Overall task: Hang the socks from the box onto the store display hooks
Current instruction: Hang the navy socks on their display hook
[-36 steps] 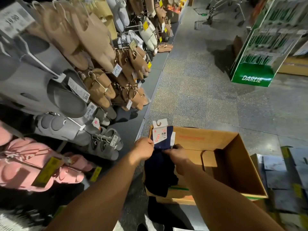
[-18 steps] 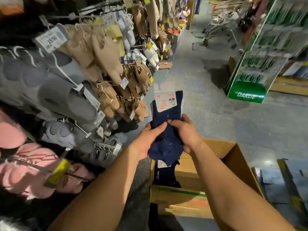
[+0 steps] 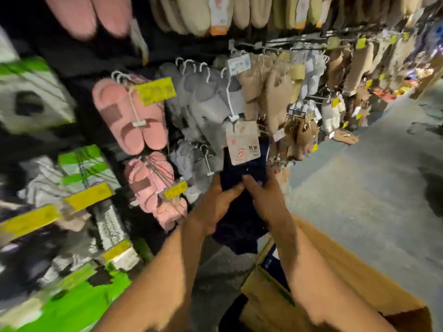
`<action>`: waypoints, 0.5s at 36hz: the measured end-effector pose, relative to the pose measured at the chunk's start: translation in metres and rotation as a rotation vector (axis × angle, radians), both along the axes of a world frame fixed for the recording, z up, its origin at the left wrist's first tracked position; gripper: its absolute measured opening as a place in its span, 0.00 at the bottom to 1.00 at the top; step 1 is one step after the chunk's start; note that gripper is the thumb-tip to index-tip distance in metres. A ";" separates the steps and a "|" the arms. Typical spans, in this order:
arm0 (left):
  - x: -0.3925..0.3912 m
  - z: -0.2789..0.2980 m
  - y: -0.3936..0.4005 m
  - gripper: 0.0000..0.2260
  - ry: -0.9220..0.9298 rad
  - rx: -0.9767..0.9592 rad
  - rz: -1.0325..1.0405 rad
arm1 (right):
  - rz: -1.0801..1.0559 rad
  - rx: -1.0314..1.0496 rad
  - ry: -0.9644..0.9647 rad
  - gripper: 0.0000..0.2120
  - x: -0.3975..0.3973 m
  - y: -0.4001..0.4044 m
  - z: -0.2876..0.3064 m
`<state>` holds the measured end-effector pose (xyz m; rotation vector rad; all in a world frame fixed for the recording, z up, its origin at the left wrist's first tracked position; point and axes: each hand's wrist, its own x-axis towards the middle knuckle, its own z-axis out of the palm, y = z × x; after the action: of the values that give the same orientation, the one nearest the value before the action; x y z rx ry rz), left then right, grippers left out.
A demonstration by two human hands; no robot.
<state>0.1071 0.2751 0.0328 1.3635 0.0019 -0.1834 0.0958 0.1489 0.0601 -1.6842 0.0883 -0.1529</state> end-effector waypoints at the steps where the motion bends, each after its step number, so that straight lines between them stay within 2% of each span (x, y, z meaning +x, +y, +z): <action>1: -0.008 0.001 0.011 0.14 0.005 0.001 0.061 | 0.050 -0.018 0.006 0.28 -0.003 0.010 0.000; 3: -0.026 0.005 0.037 0.16 0.008 0.048 0.209 | 0.142 -0.036 0.016 0.22 -0.010 0.037 0.004; 6: -0.062 0.011 0.084 0.17 0.013 0.029 0.287 | 0.278 -0.032 -0.002 0.15 -0.022 0.082 0.007; 9: -0.107 0.023 0.131 0.29 0.030 -0.001 0.438 | 0.414 -0.061 -0.023 0.12 -0.039 0.133 0.010; 10: -0.123 0.028 0.145 0.33 0.031 -0.017 0.470 | 0.464 -0.067 -0.039 0.14 -0.047 0.153 0.012; 12: -0.156 0.034 0.172 0.28 0.014 -0.068 0.531 | 0.555 -0.037 -0.006 0.27 -0.067 0.190 0.018; 13: -0.174 0.037 0.186 0.23 0.007 -0.090 0.564 | 0.606 -0.024 0.015 0.28 -0.079 0.209 0.021; 16: -0.229 0.043 0.225 0.22 -0.013 -0.113 0.700 | 0.771 0.002 -0.003 0.17 -0.121 0.262 0.027; 18: -0.266 0.046 0.250 0.20 -0.029 -0.132 0.779 | 0.809 0.027 -0.020 0.13 -0.154 0.295 0.030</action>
<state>-0.1591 0.5253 0.0788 1.1465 0.4814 0.4828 -0.0582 0.4438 0.0897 -1.5723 -0.5981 0.4360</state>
